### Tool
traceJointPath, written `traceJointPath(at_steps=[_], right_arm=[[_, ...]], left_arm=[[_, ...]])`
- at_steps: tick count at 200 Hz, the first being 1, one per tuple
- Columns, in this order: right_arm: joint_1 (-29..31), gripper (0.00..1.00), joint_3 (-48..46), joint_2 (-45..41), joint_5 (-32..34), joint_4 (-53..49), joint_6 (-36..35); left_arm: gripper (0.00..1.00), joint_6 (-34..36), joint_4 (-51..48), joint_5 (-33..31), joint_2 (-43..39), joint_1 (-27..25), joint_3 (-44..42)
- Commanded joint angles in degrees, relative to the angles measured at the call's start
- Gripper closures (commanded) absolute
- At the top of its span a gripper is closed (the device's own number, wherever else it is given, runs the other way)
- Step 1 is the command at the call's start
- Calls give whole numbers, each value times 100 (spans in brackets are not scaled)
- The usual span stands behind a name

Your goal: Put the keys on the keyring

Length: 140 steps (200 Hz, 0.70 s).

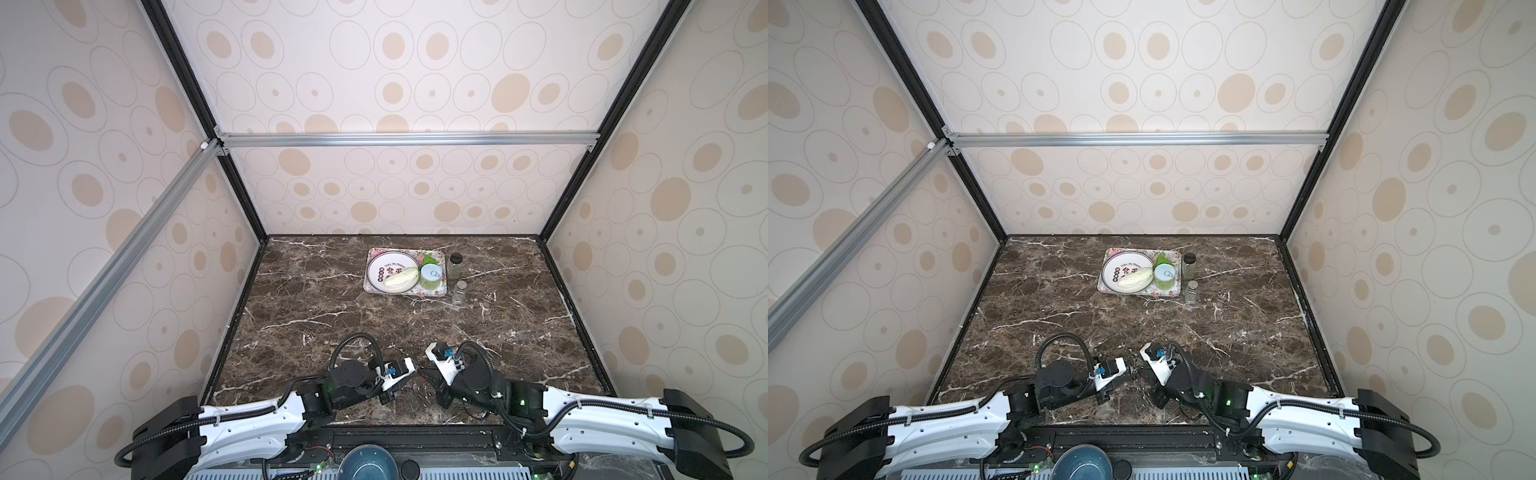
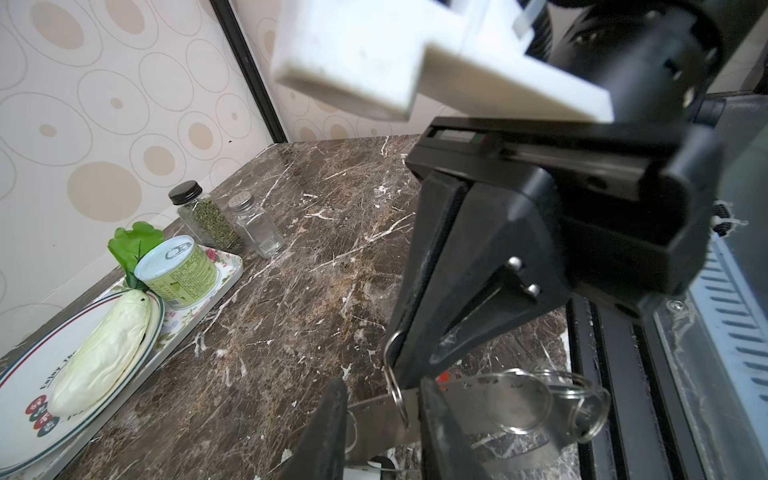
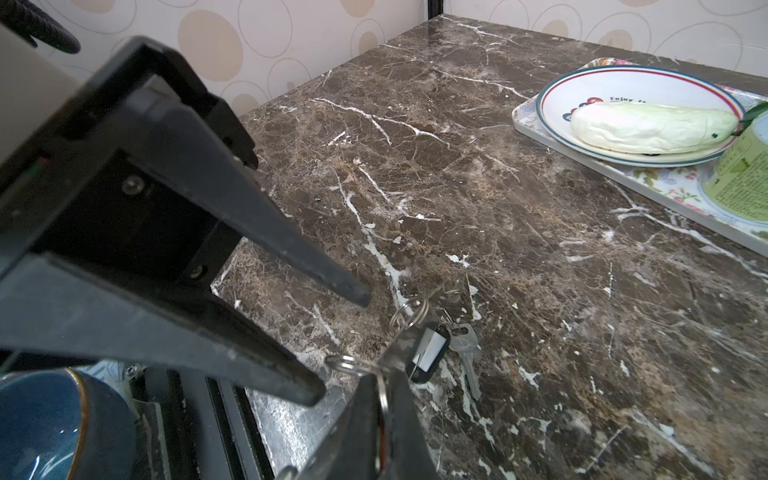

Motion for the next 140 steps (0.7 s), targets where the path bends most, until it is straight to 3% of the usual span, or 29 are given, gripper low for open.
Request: traceJointPath(at_steps=[1, 38, 73, 140], right_arm=[[-11, 100, 128, -36, 69, 19, -75], [-18, 100, 97, -117, 63, 40, -66], [-9, 100, 120, -95, 15, 50, -62], [-19, 100, 639, -685, 467, -862, 811]], left_arm=[[73, 88, -219, 22, 74, 19, 321], [79, 99, -468, 6, 182, 17, 405], [100, 89, -401, -48, 78, 18, 352], [100, 612, -270, -95, 286, 226, 904]])
